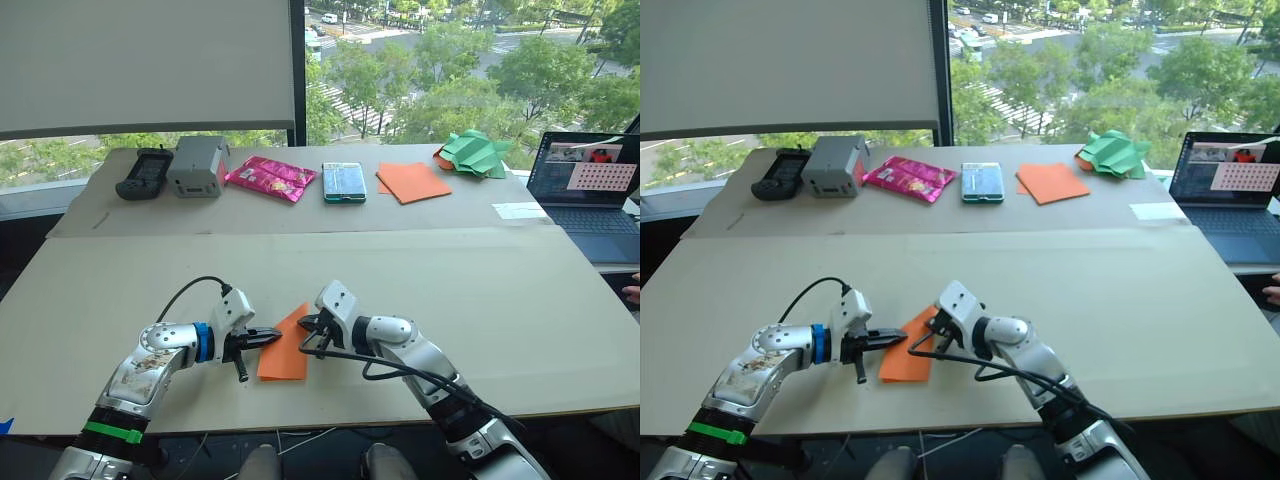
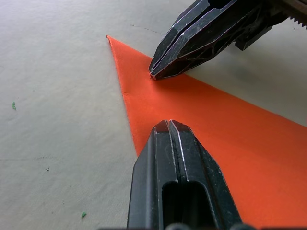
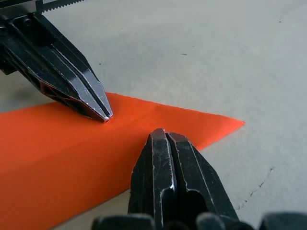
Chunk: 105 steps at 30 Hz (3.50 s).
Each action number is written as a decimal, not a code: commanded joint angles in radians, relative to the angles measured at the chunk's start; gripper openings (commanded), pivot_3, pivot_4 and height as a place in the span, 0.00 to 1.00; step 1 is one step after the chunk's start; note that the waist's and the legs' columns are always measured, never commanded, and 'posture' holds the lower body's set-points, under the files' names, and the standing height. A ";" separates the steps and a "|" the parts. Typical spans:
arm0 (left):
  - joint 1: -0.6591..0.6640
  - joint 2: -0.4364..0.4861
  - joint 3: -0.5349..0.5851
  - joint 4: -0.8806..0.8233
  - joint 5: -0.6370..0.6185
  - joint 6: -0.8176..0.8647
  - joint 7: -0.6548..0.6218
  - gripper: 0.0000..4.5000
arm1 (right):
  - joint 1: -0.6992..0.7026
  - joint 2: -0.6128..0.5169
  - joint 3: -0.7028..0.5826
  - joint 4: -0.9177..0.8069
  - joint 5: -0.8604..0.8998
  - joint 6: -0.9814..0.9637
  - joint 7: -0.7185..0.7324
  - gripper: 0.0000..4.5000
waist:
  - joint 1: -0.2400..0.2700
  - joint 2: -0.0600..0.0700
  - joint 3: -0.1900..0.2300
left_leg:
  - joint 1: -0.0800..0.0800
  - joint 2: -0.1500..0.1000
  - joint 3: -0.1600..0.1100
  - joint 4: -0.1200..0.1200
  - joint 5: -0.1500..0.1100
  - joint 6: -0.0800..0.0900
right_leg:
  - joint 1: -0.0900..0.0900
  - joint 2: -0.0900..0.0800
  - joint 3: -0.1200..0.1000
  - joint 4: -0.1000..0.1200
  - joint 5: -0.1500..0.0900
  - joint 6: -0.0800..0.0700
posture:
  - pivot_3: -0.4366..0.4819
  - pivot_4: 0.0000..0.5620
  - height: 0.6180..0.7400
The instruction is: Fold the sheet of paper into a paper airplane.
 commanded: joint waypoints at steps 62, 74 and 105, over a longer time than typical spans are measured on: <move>0.050 0.036 -0.026 -0.028 0.036 0.018 0.012 0.01 | 0.116 -0.134 0.210 -0.097 -0.106 0.109 0.233 0.00 | -0.001 0.005 -0.015 | 0.004 0.000 0.000 0.001 -0.003 -0.004 | 0.001 0.000 0.001 0.005 -0.001 -0.001 | 0.48 0.27 0.72; 0.054 0.042 -0.024 -0.023 0.041 0.009 0.010 0.01 | 0.138 -0.219 0.287 -0.181 -0.117 0.097 0.318 0.00 | -0.002 0.005 -0.020 | 0.004 0.000 0.001 0.001 -0.003 -0.004 | 0.001 0.000 0.001 0.001 -0.001 -0.001 | 0.48 0.27 0.72; 0.043 0.062 0.048 -0.114 -0.049 0.055 -0.012 0.01 | 0.175 -0.234 0.041 -0.480 0.084 0.136 0.261 0.00 | 0.002 0.000 -0.014 | 0.001 0.000 0.001 0.000 -0.004 -0.006 | -0.001 -0.001 0.001 -0.001 -0.002 -0.001 | 0.48 0.27 0.72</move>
